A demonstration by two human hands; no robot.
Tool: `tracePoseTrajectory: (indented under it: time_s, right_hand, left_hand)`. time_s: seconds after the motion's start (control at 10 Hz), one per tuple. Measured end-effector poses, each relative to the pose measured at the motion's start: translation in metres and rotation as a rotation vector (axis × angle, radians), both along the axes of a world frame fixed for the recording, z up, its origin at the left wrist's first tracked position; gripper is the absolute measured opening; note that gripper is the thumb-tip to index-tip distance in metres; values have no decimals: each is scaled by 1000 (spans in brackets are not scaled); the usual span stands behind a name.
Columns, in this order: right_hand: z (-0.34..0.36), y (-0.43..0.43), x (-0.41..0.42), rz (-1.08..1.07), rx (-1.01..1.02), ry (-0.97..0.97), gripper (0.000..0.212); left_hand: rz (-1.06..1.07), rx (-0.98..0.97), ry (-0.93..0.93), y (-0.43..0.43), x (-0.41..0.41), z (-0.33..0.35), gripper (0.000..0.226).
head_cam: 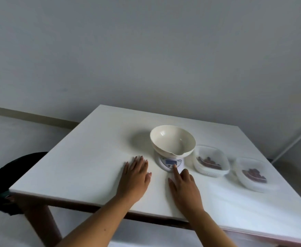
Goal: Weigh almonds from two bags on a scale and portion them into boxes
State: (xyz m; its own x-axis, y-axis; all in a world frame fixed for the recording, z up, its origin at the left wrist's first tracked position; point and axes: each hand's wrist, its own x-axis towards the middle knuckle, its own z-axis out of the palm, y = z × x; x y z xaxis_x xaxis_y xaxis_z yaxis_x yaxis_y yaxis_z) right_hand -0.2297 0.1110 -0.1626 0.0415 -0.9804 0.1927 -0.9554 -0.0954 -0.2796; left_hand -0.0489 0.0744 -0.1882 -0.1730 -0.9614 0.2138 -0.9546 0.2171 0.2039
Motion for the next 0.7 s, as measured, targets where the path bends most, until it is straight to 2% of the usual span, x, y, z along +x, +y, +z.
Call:
tracePoseTrajectory:
  time_s: [0.2, 0.3, 0.4, 0.5, 0.6, 0.7]
  right_hand:
    - [0, -10, -9, 71, -65, 157, 55]
    - [10, -15, -11, 122, -17, 241, 55]
    - [25, -25, -9, 233, 8, 409, 51]
    - [29, -29, -4, 262, 41, 457, 46]
    - [8, -25, -9, 185, -94, 366, 48]
    - [-2, -17, -8, 108, -105, 213, 50]
  left_hand:
    - [38, 6, -89, -3, -3, 4, 52]
    - [25, -9, -95, -2, -3, 2, 52]
    - [37, -25, -95, -6, -3, -1, 53]
    - [30, -54, -97, -5, -1, -5, 52]
    - [26, -75, -65, -6, -4, -6, 54]
    - [14, -87, -32, -9, -4, -8, 62]
